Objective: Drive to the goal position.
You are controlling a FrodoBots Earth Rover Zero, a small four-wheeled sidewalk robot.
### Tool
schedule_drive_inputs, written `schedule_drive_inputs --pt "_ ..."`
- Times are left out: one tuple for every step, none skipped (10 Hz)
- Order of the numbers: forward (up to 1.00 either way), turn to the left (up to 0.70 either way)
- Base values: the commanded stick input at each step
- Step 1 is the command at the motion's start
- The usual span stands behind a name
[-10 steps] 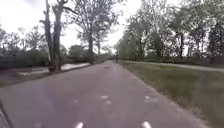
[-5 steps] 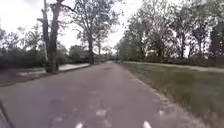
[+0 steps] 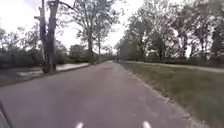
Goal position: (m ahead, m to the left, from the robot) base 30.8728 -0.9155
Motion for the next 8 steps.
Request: schedule_drive_inputs --pt "1.00 0.00" --pt "1.00 0.00" --pt "1.00 0.00" --pt "1.00 0.00" --pt "1.00 0.00" --pt "1.00 0.00" --pt "1.00 0.00" --pt "1.00 0.00"
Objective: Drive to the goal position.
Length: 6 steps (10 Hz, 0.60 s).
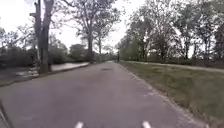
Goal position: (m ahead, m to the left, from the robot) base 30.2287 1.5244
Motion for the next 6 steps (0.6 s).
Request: schedule_drive_inputs --pt "1.00 0.00" --pt "1.00 0.00" --pt "1.00 0.00" --pt "1.00 0.00" --pt "1.00 0.00" --pt "1.00 0.00"
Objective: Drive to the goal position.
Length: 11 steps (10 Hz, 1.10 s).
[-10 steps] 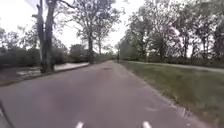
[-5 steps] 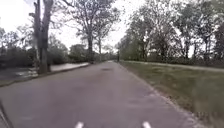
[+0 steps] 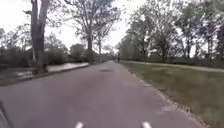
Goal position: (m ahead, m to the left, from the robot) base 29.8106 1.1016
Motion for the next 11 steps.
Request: schedule_drive_inputs --pt "1.00 0.00" --pt "1.00 0.00" --pt "1.00 0.00" --pt "1.00 0.00" --pt "1.00 0.00" --pt "1.00 0.00" --pt "1.00 0.00" --pt "1.00 0.00" --pt "1.00 0.00" --pt "1.00 0.00" --pt "1.00 0.00"
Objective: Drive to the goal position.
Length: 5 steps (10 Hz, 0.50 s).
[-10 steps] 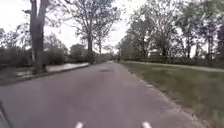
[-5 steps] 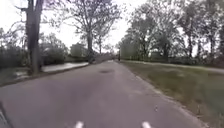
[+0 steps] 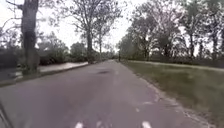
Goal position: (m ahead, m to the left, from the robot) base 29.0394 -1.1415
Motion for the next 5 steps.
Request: schedule_drive_inputs --pt "1.00 0.00" --pt "1.00 0.00" --pt "1.00 0.00" --pt "1.00 0.00" --pt "1.00 0.00"
